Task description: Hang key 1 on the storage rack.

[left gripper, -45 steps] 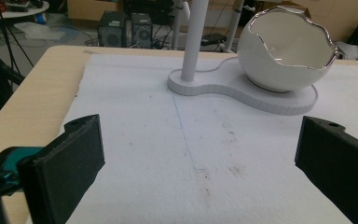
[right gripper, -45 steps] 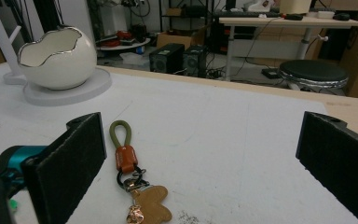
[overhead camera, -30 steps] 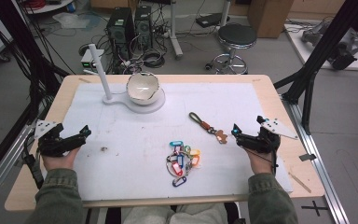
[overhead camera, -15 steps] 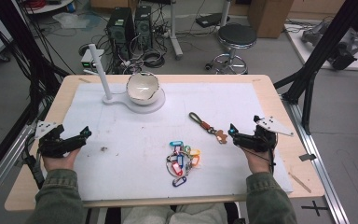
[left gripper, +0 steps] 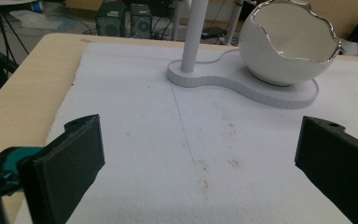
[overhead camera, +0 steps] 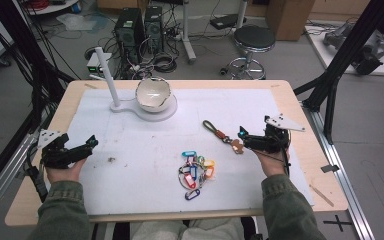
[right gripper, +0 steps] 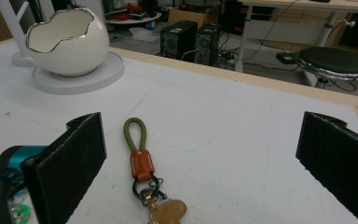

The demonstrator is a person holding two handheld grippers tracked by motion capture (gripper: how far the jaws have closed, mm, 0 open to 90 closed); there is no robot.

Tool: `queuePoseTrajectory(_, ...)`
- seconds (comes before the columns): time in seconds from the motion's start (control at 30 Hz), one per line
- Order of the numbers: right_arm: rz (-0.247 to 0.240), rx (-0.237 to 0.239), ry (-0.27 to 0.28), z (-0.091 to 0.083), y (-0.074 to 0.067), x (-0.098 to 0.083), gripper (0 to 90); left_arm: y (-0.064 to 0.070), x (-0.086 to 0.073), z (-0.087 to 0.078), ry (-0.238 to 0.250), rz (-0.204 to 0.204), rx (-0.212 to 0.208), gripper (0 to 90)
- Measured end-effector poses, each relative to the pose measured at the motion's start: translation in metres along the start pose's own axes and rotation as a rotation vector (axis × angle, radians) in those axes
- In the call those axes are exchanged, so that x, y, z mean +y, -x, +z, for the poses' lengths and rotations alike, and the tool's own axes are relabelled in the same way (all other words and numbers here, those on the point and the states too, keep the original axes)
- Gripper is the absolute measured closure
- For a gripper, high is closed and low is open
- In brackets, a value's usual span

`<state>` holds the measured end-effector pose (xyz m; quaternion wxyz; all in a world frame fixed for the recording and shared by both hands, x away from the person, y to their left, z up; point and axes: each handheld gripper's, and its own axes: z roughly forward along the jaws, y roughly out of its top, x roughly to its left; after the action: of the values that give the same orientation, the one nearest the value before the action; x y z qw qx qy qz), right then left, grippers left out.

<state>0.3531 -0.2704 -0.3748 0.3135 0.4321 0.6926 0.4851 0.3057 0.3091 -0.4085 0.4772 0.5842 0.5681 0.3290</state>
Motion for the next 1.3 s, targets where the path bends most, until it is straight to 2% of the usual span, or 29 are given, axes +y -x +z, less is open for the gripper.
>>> queuePoseTrajectory(0.33, -0.022, 0.030, -0.015, 0.015, -0.006, 0.015, 0.5, 0.000, 0.000, 0.000, -0.002, -0.003, -0.004, 1.7)
queuePoseTrajectory(0.57, -0.023, 0.050, -0.057, 0.031, -0.008, 0.017, 0.5, 0.000, 0.000, 0.001, -0.001, -0.004, -0.005, 1.6)
queuePoseTrajectory(0.73, -0.014, 0.088, -0.101, 0.043, -0.008, 0.019, 0.5, 0.000, 0.000, 0.001, -0.002, -0.007, -0.002, 1.7)
queuePoseTrajectory(0.83, -0.016, 0.101, -0.103, 0.048, -0.008, 0.019, 0.5, 0.000, 0.000, 0.001, -0.002, -0.002, -0.004, 1.7)
queuePoseTrajectory(1.0, 0.001, 0.130, -0.153, 0.059, -0.005, 0.015, 0.5, 0.000, 0.000, 0.001, -0.003, -0.006, -0.003, 1.7)
queuePoseTrajectory(1.3, 0.004, 0.152, -0.211, 0.074, -0.003, 0.018, 0.5, 0.000, 0.000, 0.002, -0.006, -0.002, -0.007, 1.7)
